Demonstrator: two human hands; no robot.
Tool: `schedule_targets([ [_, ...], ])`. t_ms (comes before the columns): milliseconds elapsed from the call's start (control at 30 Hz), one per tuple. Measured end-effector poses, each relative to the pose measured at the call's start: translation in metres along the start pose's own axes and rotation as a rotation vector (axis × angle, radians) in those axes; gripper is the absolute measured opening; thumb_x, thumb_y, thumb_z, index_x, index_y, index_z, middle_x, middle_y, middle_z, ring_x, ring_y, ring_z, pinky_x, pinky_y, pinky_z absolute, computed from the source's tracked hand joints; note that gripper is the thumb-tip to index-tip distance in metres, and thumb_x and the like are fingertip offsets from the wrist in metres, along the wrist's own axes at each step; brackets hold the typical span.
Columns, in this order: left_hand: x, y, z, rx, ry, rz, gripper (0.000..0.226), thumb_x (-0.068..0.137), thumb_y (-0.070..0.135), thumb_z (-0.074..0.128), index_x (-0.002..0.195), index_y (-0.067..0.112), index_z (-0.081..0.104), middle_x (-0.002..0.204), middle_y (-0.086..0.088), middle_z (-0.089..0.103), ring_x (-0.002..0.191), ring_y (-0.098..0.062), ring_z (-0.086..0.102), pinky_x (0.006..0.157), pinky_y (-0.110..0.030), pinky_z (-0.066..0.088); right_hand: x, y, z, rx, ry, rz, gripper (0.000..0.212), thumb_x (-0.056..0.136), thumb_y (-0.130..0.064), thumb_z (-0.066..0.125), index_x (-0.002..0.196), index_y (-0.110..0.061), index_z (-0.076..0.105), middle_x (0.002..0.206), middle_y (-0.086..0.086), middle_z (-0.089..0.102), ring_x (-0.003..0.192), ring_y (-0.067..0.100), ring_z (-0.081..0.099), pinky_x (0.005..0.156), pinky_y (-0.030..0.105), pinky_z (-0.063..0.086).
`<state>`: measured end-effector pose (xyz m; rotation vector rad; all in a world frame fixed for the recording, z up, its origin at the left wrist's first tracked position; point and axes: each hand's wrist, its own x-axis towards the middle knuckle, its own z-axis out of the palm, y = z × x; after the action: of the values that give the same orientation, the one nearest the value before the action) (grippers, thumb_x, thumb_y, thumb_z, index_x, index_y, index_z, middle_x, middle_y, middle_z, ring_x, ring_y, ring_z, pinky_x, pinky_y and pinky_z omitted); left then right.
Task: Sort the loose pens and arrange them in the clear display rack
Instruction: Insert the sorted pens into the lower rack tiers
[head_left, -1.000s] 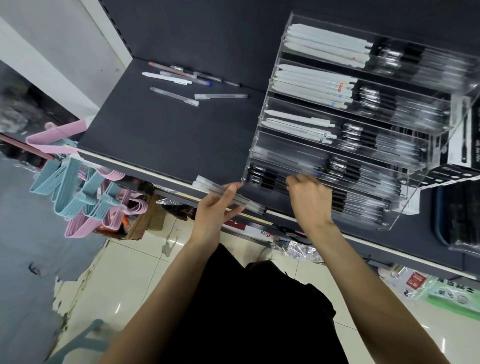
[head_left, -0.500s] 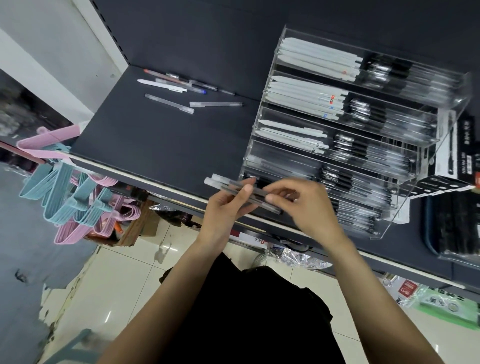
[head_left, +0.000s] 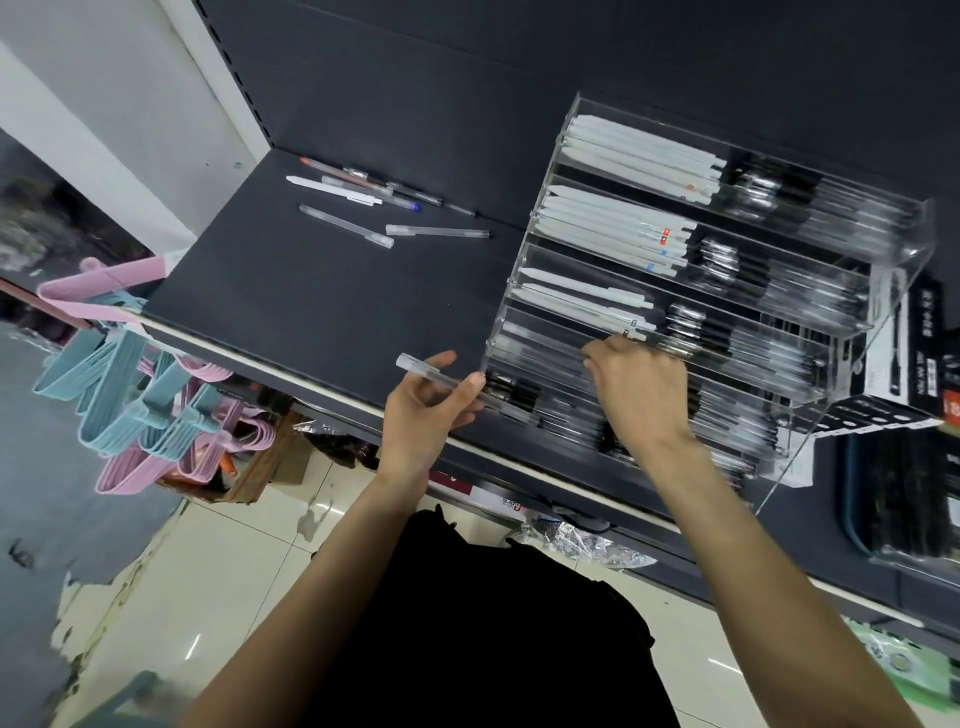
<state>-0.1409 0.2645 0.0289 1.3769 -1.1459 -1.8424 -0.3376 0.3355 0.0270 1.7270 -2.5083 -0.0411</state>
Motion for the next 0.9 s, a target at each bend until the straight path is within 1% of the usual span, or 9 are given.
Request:
schedule_targets([
  [167,0.003,0.002,0.000,-0.046,0.037,0.061,0.051,0.082,0.010,0.072,0.124,0.014,0.044,0.085,-0.008,0.069,0.085,-0.018,0.069,0.069,-0.022,0.055,0.000,-0.002,-0.001,-0.014,-0.081,0.002,0.019,0.084,-0.004,0.066,0.097,-0.018,0.070,0.082,-0.002,0.067,0.064,0.019,0.066,0.047,0.024,0.040],
  [300,0.002,0.003,0.002,-0.076,0.057,0.069,0.055,0.082,0.006,0.071,0.125,0.017,0.040,0.086,-0.003,0.069,0.088,-0.016,0.069,0.070,-0.021,0.055,0.003,-0.007,-0.007,0.037,-0.133,-0.026,0.038,0.089,0.004,0.053,0.118,-0.017,0.063,0.109,0.001,0.066,0.088,0.021,0.067,0.062,0.029,0.048],
  [367,0.002,0.004,0.003,-0.072,0.060,0.075,0.054,0.082,0.006,0.072,0.124,0.017,0.041,0.086,-0.002,0.069,0.087,-0.014,0.069,0.070,-0.021,0.055,0.000,-0.008,-0.011,0.094,-0.051,-0.019,0.033,0.091,0.000,0.054,0.118,-0.017,0.064,0.107,0.001,0.067,0.087,0.021,0.067,0.063,0.030,0.051],
  [467,0.002,0.006,0.007,-0.051,0.060,0.092,0.053,0.081,0.006,0.073,0.122,0.018,0.043,0.089,-0.005,0.069,0.085,-0.013,0.069,0.071,-0.021,0.056,-0.011,-0.013,-0.025,0.567,0.050,-0.009,0.021,0.095,-0.022,0.057,0.110,-0.018,0.069,0.105,-0.003,0.070,0.084,0.012,0.068,0.072,0.025,0.053],
  [533,0.002,0.007,0.013,-0.044,0.041,0.124,0.052,0.080,0.007,0.074,0.122,0.017,0.045,0.088,-0.006,0.069,0.083,-0.013,0.070,0.072,-0.023,0.056,-0.018,-0.020,-0.037,0.781,-0.015,-0.046,0.023,0.091,-0.032,0.061,0.109,-0.022,0.070,0.106,-0.008,0.070,0.091,0.006,0.065,0.083,0.021,0.049],
  [700,0.002,0.012,0.035,0.022,-0.046,0.207,0.043,0.080,0.011,0.075,0.116,0.013,0.051,0.090,-0.001,0.070,0.087,-0.019,0.070,0.077,-0.029,0.058,-0.030,-0.015,-0.035,0.716,0.064,-0.033,0.019,0.082,-0.023,0.072,0.101,-0.022,0.072,0.093,-0.007,0.072,0.082,0.008,0.065,0.075,0.026,0.054],
  [767,0.006,0.007,0.037,0.259,-0.071,0.356,0.030,0.087,0.024,0.068,0.111,0.013,0.056,0.096,0.009,0.069,0.090,-0.014,0.069,0.080,-0.031,0.057,-0.032,-0.003,-0.035,0.657,0.155,0.031,0.017,0.082,-0.020,0.072,0.098,-0.020,0.073,0.092,-0.004,0.073,0.079,0.012,0.067,0.071,0.028,0.055],
  [833,0.017,0.000,0.031,0.803,0.031,0.744,0.028,0.093,0.036,0.057,0.109,0.014,0.062,0.099,0.008,0.068,0.092,-0.011,0.063,0.077,-0.028,0.055,-0.032,0.012,-0.034,0.512,0.242,0.098,0.013,0.081,-0.016,0.073,0.095,-0.018,0.074,0.089,0.000,0.073,0.076,0.018,0.068,0.063,0.027,0.054],
  [900,0.031,-0.010,0.022,1.116,0.137,1.009,0.026,0.091,0.032,0.056,0.108,0.014,0.065,0.102,0.000,0.067,0.095,-0.018,0.058,0.076,-0.032,0.050,-0.032,0.021,-0.032,0.361,0.278,0.119,0.011,0.080,-0.010,0.074,0.090,-0.014,0.075,0.085,0.002,0.072,0.074,0.023,0.067,0.056,0.027,0.050],
])
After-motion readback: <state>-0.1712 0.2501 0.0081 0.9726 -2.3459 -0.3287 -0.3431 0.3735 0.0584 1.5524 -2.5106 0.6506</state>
